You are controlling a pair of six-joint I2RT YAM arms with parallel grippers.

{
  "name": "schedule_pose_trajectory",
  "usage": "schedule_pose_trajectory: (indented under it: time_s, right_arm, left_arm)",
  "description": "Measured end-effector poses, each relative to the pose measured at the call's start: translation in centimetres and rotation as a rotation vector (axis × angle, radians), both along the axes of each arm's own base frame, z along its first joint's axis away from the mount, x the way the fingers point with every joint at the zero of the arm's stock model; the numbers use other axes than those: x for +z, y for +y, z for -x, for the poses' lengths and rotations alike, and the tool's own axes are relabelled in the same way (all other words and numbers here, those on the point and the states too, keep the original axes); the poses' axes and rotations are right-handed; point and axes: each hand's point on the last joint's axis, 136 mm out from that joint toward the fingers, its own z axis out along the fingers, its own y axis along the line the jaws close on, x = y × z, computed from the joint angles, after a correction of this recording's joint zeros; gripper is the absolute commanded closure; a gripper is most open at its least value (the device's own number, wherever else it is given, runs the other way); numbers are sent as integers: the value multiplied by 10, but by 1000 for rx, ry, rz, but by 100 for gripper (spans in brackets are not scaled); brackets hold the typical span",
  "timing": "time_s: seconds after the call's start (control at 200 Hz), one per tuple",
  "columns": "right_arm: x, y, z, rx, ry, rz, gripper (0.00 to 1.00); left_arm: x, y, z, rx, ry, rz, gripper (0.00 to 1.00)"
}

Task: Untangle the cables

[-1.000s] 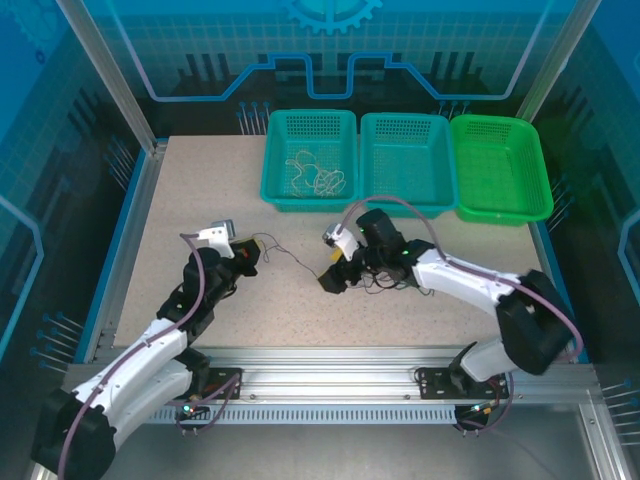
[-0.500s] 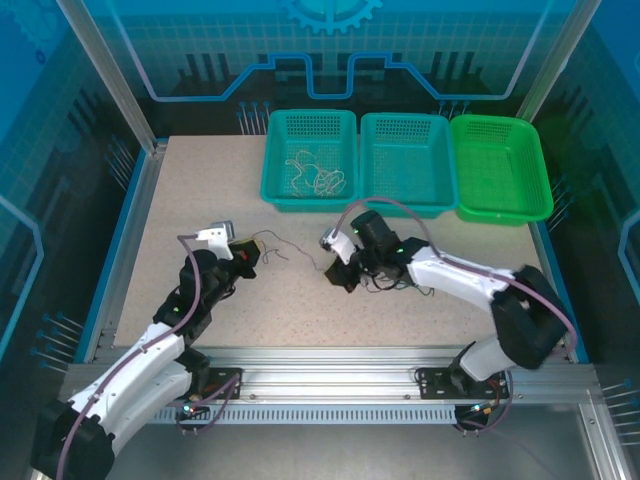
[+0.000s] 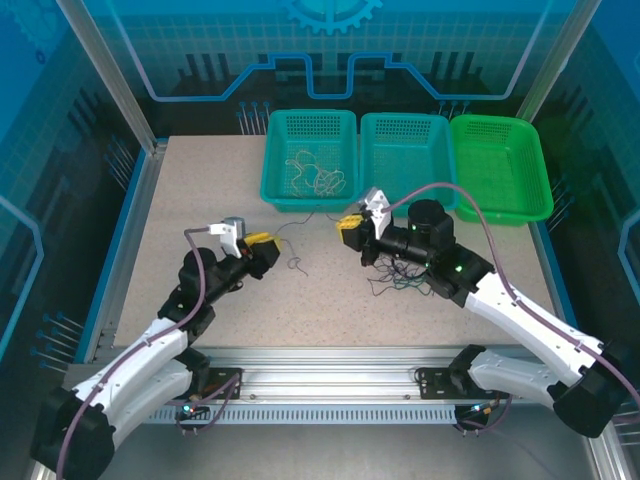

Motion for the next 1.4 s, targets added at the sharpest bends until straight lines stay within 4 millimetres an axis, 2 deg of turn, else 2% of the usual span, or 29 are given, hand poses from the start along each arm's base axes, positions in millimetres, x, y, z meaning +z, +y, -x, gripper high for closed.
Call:
schedule_pose_trajectory:
  time_s: [0.06,0.15,0.26,0.38,0.535,0.68,0.755,0.85,0.92,0.97,1.021,1.111,1.186,1.331,1.401]
  right_arm:
    - [11,-3,-6,-41,6,-18,100]
    - [38,-8,-11,-88,-12,-67,100]
    - [73,-13,-12,-122,-38,-139,100]
    - [97,-17,-10,-131,-41,-202,100]
    - [101,-16,-10,-136,11,-253,100]
    - [106,-16,-10,-146,52,-308,100]
    - [109,-16,-10,-155,63,-328,100]
    - [110,-17,-11,-167,79,-342,100]
    - [115,-20,-12,-180,87,-351,100]
    - [121,-23,-12,-195,92,-364,100]
    - [131,-27,-12,-210,93,-385,100]
    - [146,-41,-9,-238,98,-428,100]
    - [162,-60,-8,-278,93,-468,100]
    - [192,-98,-6,-358,53,-539,100]
    - [205,-110,-5,-383,34,-565,100]
  left_arm:
    - [5,-12,6,-56,-27,2,37]
    - [8,-31,16,-134,-59,-4,27]
    - [3,-57,29,-234,-77,-32,19]
    - [-6,-85,35,-324,-73,-62,12]
    - [3,-135,28,-411,-105,-88,12]
    - [11,-185,8,-439,-148,-64,12]
    - [0,-209,-2,-449,-150,-42,14]
    - [-29,-226,-16,-399,-108,-38,27]
    - [-54,-224,-30,-308,-54,-51,38]
    - [-71,-214,-45,-204,-10,-71,46]
    - [-84,-203,-56,-113,28,-91,50]
    - [-96,-177,-75,47,91,-98,50]
    - [-101,-155,-87,146,124,-80,50]
    - [-121,-107,-93,274,194,-59,48]
    - [-129,-95,-92,298,212,-64,42]
